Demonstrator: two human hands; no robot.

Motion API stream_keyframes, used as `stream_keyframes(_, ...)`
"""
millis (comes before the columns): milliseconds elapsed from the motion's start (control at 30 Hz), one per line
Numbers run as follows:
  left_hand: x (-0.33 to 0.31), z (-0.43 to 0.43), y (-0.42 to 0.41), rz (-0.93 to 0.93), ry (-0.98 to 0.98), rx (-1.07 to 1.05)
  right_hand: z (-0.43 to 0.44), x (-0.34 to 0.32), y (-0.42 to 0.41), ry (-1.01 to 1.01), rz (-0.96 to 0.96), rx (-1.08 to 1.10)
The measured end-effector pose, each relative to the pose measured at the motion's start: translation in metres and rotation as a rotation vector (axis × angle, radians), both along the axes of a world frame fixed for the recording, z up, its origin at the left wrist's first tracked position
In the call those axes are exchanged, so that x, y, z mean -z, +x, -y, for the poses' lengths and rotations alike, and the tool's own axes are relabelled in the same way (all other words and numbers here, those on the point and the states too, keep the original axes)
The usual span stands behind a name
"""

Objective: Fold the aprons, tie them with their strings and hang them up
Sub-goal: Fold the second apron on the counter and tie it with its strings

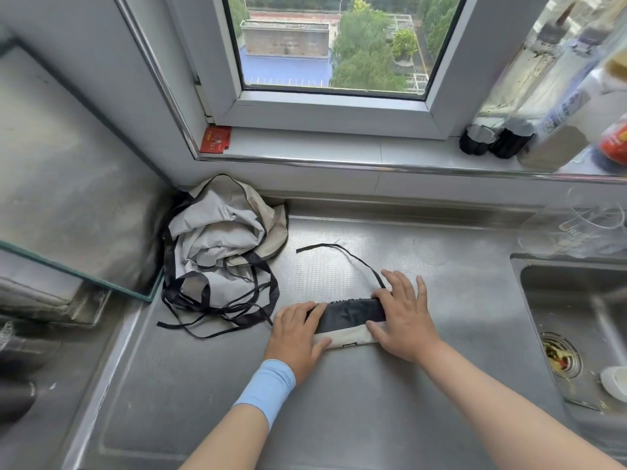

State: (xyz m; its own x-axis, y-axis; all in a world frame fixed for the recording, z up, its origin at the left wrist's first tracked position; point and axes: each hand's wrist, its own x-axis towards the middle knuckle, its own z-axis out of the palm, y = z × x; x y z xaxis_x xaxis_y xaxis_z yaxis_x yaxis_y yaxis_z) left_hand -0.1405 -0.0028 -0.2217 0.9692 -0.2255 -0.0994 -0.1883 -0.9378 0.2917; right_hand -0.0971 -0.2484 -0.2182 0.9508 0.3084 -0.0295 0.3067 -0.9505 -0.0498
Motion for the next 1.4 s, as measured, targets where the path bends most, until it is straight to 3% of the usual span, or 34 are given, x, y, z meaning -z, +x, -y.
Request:
stream_keyframes(133,-0.014,0.009,0.005,-0.037,0.043,-0.018,0.002,-0.005,-0.002,0.095,-0.034,-0.056)
stream_keyframes(300,-0.029,0.014,0.019,-0.122,0.127,-0.040,0.000,-0.015,-0.003,0.014,-0.034,-0.163)
stream_keyframes(500,-0.037,0.017,0.002,-0.062,0.098,0.016,-0.006,-0.028,-0.009,-0.042,-0.049,-0.183)
stream_keyframes(700,-0.040,0.013,-0.023,0.105,0.000,0.177,0.000,-0.042,-0.035,0.100,-0.043,-0.270)
stream_keyframes(800,-0.039,0.016,-0.044,-0.137,0.010,0.216,0.005,-0.048,-0.058,0.111,-0.160,-0.308)
stream_keyframes(900,-0.033,0.020,-0.058,-0.255,0.124,0.246,0.013,-0.047,-0.078,0.030,-0.311,-0.298)
stream_keyframes(1100,-0.035,0.017,-0.058,-0.330,0.073,0.186,0.022,-0.047,-0.090,0.020,-0.290,-0.147)
stream_keyframes(1267,-0.036,0.010,-0.048,-0.400,0.048,0.098,0.015,-0.048,-0.079,-0.026,-0.386,-0.061)
stream_keyframes(1400,-0.037,0.023,-0.044,-0.376,0.114,0.012,0.002,-0.050,-0.073,-0.009,-0.387,0.025)
